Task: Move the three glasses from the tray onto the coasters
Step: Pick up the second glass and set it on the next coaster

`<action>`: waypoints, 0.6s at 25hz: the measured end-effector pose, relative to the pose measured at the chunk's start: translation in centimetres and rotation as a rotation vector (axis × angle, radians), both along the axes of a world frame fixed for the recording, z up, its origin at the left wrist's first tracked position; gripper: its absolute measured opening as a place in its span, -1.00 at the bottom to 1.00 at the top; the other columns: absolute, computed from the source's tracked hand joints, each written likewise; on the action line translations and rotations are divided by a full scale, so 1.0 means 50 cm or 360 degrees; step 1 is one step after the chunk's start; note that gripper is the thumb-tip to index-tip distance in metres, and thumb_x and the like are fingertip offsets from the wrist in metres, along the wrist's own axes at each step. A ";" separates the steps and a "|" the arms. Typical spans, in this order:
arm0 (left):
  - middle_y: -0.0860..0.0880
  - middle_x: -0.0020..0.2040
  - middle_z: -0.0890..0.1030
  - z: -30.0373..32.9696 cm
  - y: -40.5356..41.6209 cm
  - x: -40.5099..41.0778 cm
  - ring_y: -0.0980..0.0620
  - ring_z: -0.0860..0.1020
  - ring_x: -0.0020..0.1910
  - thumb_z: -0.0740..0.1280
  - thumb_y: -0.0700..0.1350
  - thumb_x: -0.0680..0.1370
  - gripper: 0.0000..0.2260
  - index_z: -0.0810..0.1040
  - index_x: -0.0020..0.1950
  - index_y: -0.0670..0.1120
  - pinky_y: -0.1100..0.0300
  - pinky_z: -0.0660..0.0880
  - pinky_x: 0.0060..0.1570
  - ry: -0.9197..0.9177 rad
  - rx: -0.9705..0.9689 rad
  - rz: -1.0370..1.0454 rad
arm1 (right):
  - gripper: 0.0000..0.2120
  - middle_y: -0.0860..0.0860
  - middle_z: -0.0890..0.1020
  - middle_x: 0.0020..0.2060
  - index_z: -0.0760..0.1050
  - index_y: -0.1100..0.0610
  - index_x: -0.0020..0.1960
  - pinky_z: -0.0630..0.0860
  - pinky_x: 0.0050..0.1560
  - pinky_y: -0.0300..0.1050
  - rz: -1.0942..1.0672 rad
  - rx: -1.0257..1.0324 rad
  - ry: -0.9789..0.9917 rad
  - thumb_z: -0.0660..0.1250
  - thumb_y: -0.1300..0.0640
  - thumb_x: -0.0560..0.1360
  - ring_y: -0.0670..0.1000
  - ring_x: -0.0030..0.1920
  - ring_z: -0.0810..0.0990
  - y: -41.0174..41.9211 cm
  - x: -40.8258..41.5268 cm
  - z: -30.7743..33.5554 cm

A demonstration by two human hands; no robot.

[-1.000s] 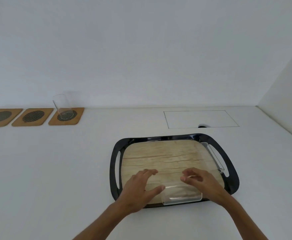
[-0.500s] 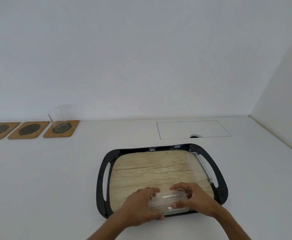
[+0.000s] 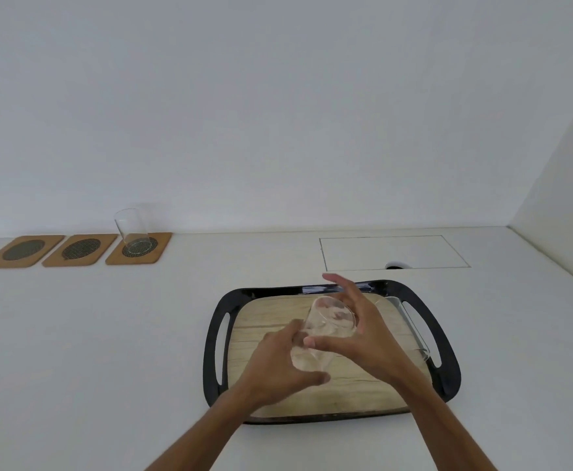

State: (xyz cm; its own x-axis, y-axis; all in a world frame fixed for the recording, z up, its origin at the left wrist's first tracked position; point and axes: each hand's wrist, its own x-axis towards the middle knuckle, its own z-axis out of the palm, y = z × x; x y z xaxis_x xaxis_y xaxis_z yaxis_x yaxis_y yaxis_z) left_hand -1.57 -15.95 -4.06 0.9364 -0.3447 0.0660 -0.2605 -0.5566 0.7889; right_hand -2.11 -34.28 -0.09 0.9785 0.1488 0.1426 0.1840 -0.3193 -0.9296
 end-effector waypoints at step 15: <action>0.09 -0.09 0.69 0.020 0.076 -0.025 0.15 0.64 -0.02 0.61 -0.01 0.22 -0.48 0.55 0.12 0.02 0.26 0.58 -0.01 -0.0168 -0.0418 0.0410 | -0.46 -0.23 0.72 -0.04 0.55 -0.10 0.14 0.58 0.09 -0.19 -0.0147 -0.0029 -0.0011 0.63 -0.10 0.22 -0.22 0.05 0.66 0.147 -0.025 -0.029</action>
State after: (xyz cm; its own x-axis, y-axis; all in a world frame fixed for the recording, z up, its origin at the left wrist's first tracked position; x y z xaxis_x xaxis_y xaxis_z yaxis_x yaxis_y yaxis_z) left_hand -2.83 -12.16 -3.06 0.9735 -0.0577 0.2212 -0.2257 -0.3968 0.8897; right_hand -3.35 -26.93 -1.55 0.9872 0.0605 0.1473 0.1593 -0.3524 -0.9222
